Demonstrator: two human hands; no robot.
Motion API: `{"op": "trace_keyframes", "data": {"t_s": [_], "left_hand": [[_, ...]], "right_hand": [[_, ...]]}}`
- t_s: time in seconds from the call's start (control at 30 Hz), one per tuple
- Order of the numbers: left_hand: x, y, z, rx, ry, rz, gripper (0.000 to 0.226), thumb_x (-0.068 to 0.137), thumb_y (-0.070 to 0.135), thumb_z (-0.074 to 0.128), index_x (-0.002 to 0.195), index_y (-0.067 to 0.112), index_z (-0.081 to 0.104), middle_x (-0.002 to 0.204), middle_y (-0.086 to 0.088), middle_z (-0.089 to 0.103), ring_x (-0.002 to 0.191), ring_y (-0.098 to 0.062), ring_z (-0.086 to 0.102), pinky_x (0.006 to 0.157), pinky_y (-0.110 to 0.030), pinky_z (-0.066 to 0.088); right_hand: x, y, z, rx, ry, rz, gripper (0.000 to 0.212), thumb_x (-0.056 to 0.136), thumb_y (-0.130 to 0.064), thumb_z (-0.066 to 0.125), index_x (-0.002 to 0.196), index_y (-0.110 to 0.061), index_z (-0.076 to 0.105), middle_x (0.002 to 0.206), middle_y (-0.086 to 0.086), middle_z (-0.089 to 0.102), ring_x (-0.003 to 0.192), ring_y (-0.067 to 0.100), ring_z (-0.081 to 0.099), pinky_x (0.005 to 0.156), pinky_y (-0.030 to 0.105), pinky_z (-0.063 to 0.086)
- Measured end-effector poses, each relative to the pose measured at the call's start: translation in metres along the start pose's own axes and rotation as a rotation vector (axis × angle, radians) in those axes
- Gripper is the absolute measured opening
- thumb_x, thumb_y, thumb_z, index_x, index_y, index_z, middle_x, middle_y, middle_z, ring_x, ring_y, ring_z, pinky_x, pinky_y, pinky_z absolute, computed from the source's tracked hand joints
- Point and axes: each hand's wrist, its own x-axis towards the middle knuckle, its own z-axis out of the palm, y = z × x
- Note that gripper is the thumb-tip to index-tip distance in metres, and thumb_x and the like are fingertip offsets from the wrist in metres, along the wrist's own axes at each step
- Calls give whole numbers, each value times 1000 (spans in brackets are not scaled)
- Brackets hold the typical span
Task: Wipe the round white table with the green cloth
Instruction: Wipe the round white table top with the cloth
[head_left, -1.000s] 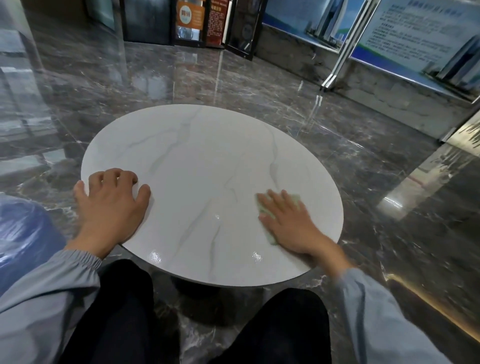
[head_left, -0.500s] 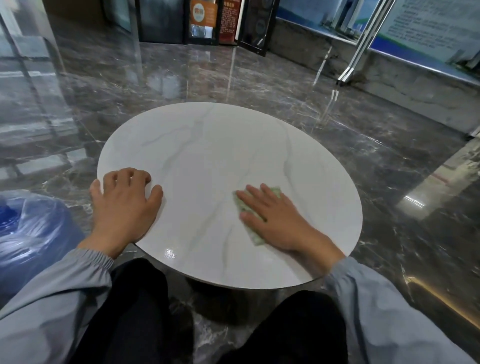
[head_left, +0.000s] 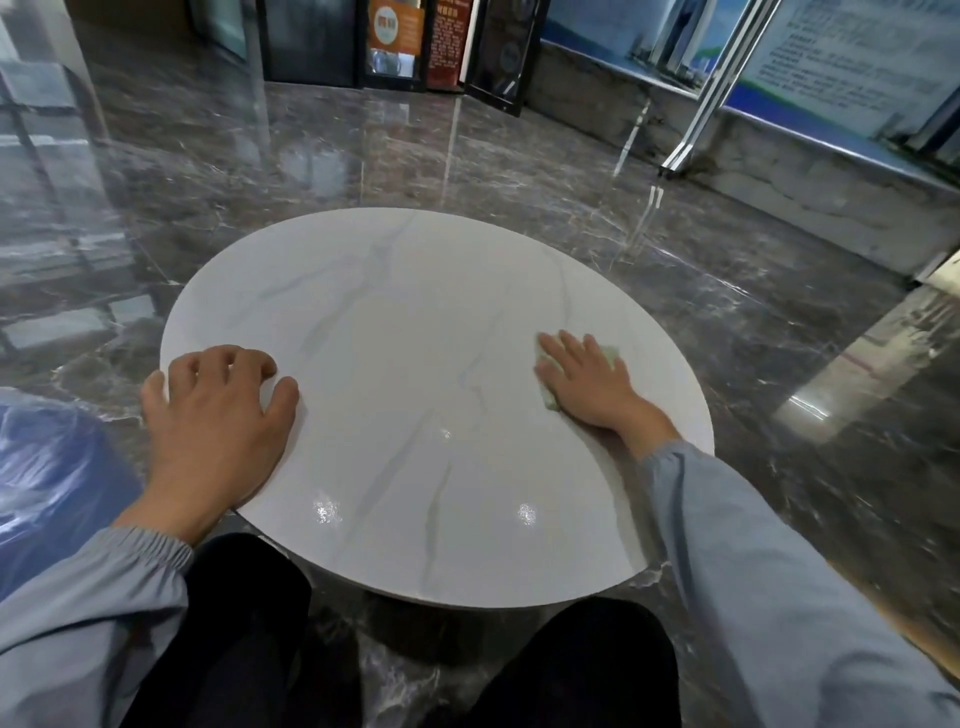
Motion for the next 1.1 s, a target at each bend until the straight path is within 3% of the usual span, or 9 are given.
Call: {"op": "trace_keyframes", "data": {"t_s": [0.2,0.33,0.43,0.53,0.67,0.77,0.83,0.97,1.1], "left_hand": [[2,-10,1,1,-35,34,58,102,42,24,123,9,65,129,-18,61,125,-44,51,108,-58,37],[1,-13,2,-82,-113,-19,45,102,25,32,120,2,66,121,-22,64,113,-46,55,93,-58,42],[5,-10,1,-73,-44,-41,57,104,40,25,125,5,65,128,-19,62,125,-42,52,108,-58,38],[5,-14,3,76,-80,79,73,95,45,8,131,13,62,140,-12,58,132,-41,48,107,-52,36],[4,-11,-2,47,-49,34,70,98,46,12,130,11,63,137,-14,59,132,-40,48,112,-54,34],[3,-10,1,80,-69,76,74,95,46,5,129,15,63,138,-8,59,131,-38,49,110,-52,35],[4,-10,2,8,-66,23,67,98,46,11,126,15,64,135,-10,60,130,-39,49,111,-54,35],[1,-9,11,-129,75,-34,53,105,44,30,119,9,66,123,-17,63,123,-41,52,111,-60,36],[7,-13,12,-198,106,-36,52,102,44,28,119,14,65,118,-11,67,117,-39,57,105,-57,38]], "right_hand": [[-111,-162,61,-93,-70,-738,59,104,-66,20,160,-54,4,174,-15,-1,159,15,-14,123,50,-17],[-133,-175,64,-72,-97,-838,59,105,-66,22,160,-54,6,174,-15,0,159,12,-13,122,45,-18],[-93,-147,49,-72,-59,-740,59,105,-66,27,161,-54,9,173,-16,5,160,14,-5,125,43,-7],[-31,-88,28,-67,-9,-438,59,107,-62,29,162,-50,12,174,-12,8,161,20,2,127,46,5],[24,31,-1,-27,38,10,61,105,-67,21,162,-49,10,174,-10,6,161,24,3,127,53,7],[34,98,-15,5,61,216,71,96,-72,10,162,-46,15,174,-7,11,160,27,7,125,60,8],[41,116,-20,16,69,265,79,89,-73,5,161,-43,17,172,-5,16,159,29,8,124,61,10],[64,106,-24,42,45,355,64,100,-66,15,161,-47,11,174,-10,5,160,29,-4,122,66,4],[73,19,-15,9,22,90,58,107,-60,19,163,-48,9,174,-11,1,160,24,-6,124,60,-1]]}}
